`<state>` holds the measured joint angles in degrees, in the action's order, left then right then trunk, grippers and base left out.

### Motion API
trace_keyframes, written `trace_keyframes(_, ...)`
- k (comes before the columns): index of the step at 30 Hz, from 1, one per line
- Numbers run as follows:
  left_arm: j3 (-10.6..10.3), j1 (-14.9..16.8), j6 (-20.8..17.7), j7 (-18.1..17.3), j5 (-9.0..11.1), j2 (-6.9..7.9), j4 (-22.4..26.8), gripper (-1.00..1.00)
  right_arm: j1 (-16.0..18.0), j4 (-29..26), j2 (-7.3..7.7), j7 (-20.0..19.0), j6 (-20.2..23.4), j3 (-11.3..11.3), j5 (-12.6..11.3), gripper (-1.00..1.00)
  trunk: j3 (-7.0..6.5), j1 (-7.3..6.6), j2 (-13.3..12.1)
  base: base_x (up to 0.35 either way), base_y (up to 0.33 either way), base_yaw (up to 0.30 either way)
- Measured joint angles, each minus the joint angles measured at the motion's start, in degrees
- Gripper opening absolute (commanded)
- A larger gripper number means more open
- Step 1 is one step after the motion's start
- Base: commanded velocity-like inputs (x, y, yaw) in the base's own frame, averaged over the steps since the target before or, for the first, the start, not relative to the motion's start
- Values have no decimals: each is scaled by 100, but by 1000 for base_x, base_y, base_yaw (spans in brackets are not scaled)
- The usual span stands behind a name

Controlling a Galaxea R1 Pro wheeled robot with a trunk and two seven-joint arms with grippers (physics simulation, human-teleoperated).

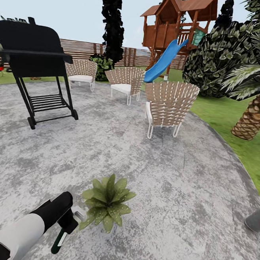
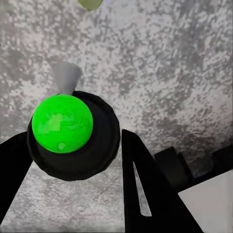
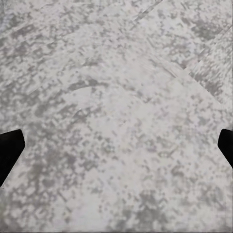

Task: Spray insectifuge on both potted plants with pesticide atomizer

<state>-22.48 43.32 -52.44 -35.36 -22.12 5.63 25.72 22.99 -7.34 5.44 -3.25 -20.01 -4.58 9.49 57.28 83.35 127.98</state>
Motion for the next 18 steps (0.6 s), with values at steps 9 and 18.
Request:
trace_keyframes(9,7,-31,-2,-1,11,-24,-22,-100,-1,-1,-1,-1,1,1,0,100,0,-1,0,-13,304,-288)
trace_keyframes(18,20,-248,8,9,-266,3,-147,-100,0,0,-1,2,0,4,2,100,0,-1,0,-18,64,-250)
